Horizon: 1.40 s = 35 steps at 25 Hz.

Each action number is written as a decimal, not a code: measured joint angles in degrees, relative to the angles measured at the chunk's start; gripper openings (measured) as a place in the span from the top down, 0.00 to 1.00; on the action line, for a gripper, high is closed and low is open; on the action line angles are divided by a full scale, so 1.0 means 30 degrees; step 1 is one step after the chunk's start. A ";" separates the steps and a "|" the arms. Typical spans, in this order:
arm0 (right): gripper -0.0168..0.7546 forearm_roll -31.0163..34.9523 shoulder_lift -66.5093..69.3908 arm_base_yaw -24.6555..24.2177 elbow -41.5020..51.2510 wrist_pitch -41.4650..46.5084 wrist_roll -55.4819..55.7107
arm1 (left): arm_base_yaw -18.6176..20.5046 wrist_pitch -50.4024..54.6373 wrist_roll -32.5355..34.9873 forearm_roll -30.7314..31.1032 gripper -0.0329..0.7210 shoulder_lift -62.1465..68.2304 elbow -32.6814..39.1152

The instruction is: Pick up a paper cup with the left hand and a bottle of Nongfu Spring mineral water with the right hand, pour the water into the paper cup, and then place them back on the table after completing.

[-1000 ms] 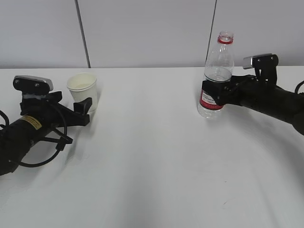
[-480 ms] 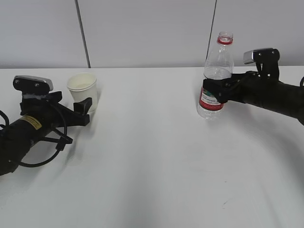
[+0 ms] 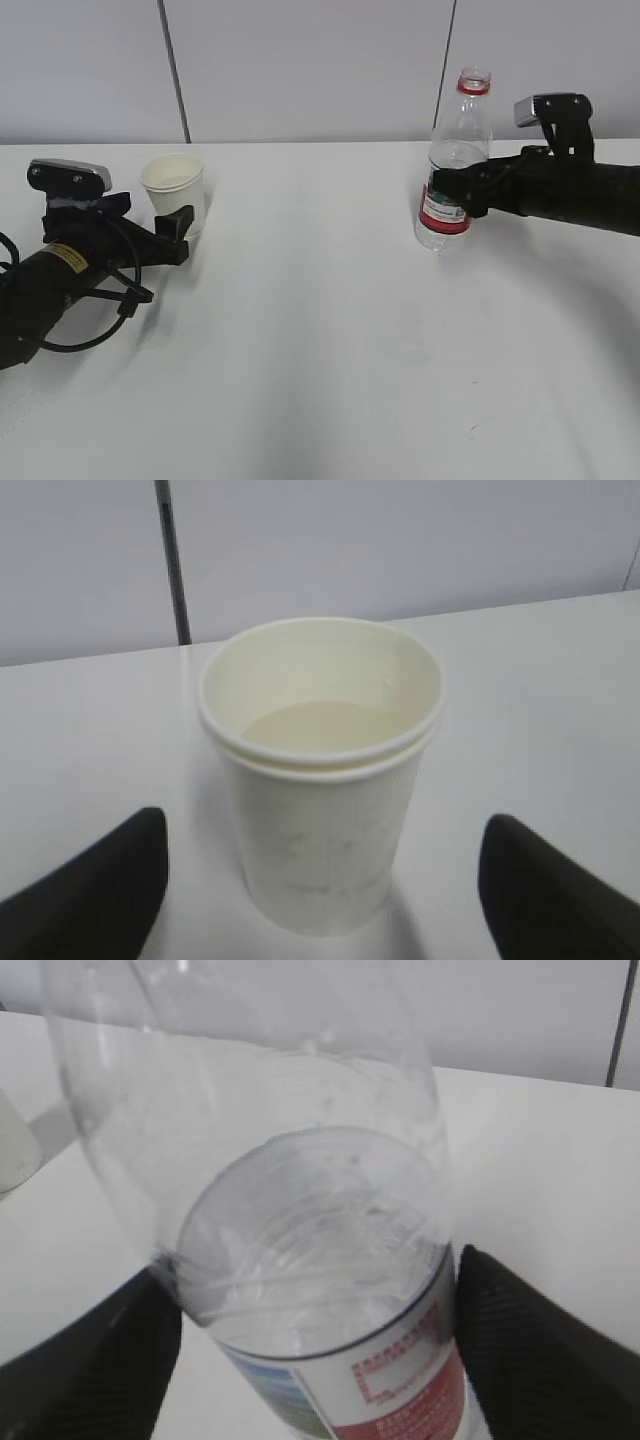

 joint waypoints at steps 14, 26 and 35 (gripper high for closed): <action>0.19 -0.3780 -0.0456 -0.0740 0.0033 0.0461 0.3326 | 0.0000 0.0000 0.0000 0.0007 0.19 0.0000 0.0000; 0.21 -0.7397 -0.2629 -0.0800 0.0033 0.2804 0.6412 | 0.0000 0.0000 0.0000 0.0801 0.19 0.0000 0.0000; 0.21 -0.9724 -0.3824 -0.0800 0.0075 0.3118 0.8560 | 0.0000 0.0000 0.0000 0.0872 0.19 -0.0931 0.0166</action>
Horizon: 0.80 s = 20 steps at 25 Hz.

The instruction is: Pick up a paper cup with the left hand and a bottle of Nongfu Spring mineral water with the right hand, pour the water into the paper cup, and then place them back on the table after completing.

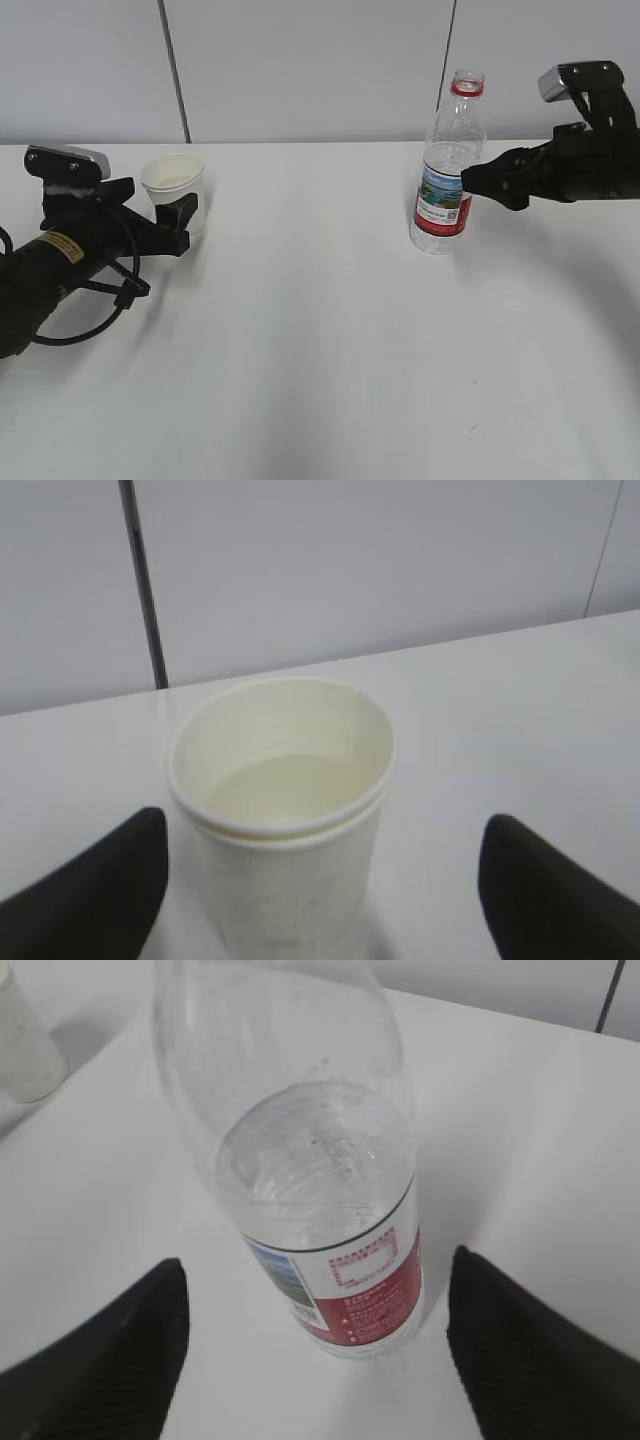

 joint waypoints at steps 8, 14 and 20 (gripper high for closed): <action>0.21 -0.1560 -0.0846 0.0000 0.0037 0.0050 0.1262 | 0.0000 0.0725 -0.0018 0.0000 0.19 -0.1881 0.0203; 0.21 -0.2014 -0.1662 0.0000 0.0034 0.0565 0.1639 | 0.0000 0.4058 -0.0018 0.0018 0.19 -0.4124 0.0203; 0.21 -0.2014 -0.2142 0.0000 0.0034 0.0607 0.1805 | 0.0000 0.7579 -0.0018 0.0018 0.19 -0.6241 0.0224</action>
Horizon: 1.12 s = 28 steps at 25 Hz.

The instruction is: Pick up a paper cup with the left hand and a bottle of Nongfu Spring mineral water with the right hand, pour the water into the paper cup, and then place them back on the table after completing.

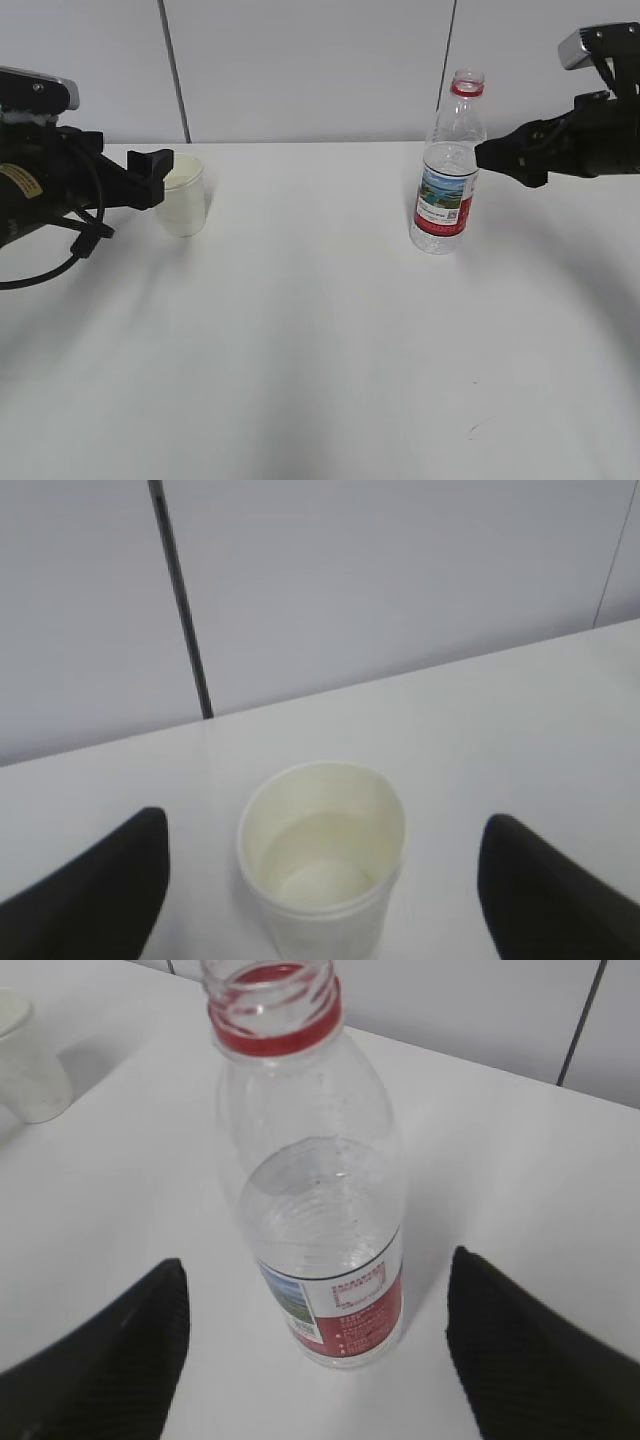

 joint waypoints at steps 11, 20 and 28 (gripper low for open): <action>0.21 -0.2849 -0.0025 -0.0030 0.0000 0.1252 0.3596 | 0.0000 0.8287 -0.0859 -0.1168 0.21 -0.3963 0.0022; 0.22 -0.5055 -0.1271 -0.0030 -0.0589 0.2113 0.7559 | 0.0000 1.2028 -0.0859 -0.2139 0.23 -0.6020 -0.0659; 0.22 -0.5894 -0.1360 -0.0030 -0.4903 0.2113 1.3201 | 0.0000 1.6360 -0.0859 -0.2392 0.25 -0.5874 -0.5024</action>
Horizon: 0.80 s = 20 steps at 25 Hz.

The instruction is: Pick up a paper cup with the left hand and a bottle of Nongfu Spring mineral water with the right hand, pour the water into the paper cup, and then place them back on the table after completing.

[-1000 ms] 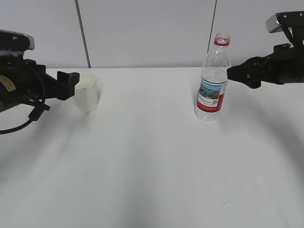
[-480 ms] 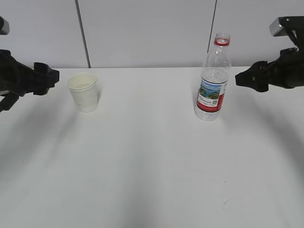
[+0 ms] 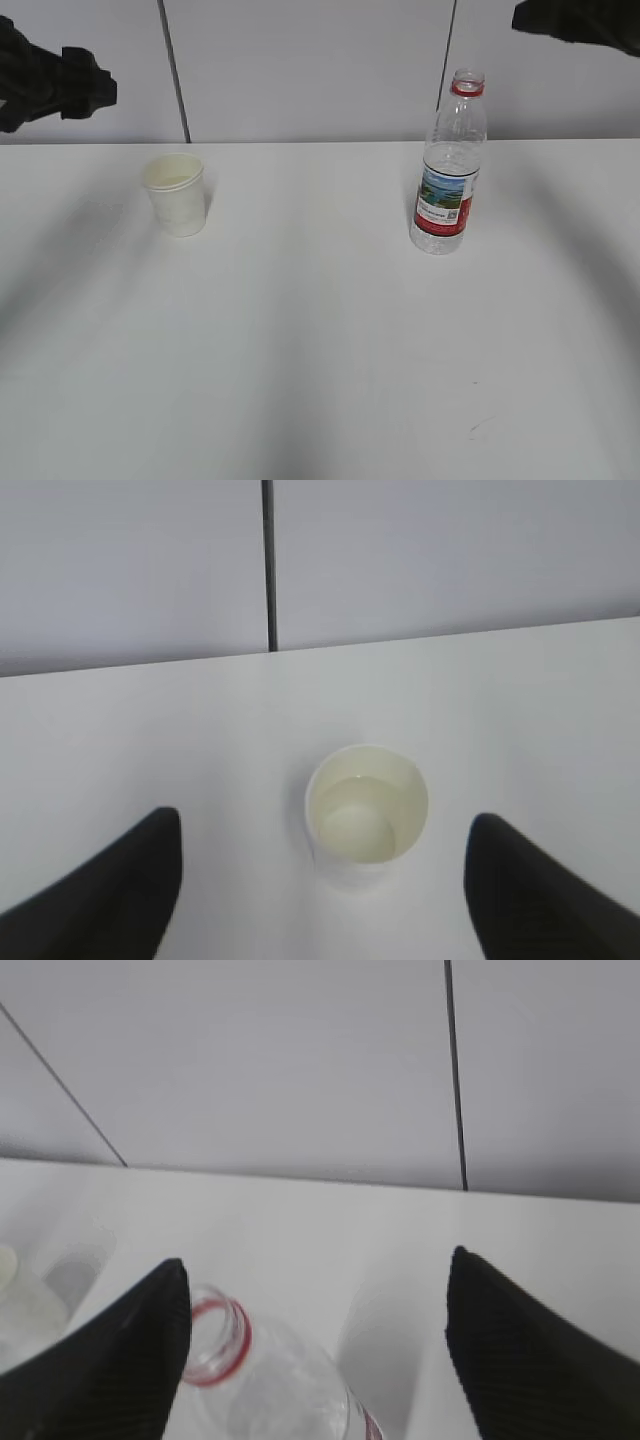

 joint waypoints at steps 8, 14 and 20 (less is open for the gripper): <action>0.22 -0.0041 0.0447 0.0000 -0.2428 -0.0491 0.1133 | 0.0018 0.5443 0.0000 -0.0017 0.28 0.0643 -0.3869; 0.22 -0.0080 0.0447 -0.0046 -0.2428 -0.0569 0.1133 | 0.0018 0.9000 0.0000 0.0104 0.29 0.0682 -0.4589; 0.22 -0.0080 0.0366 -0.1761 -0.2428 -0.3310 0.0867 | 0.0557 1.3138 -0.0478 0.0643 0.29 0.0682 -0.4674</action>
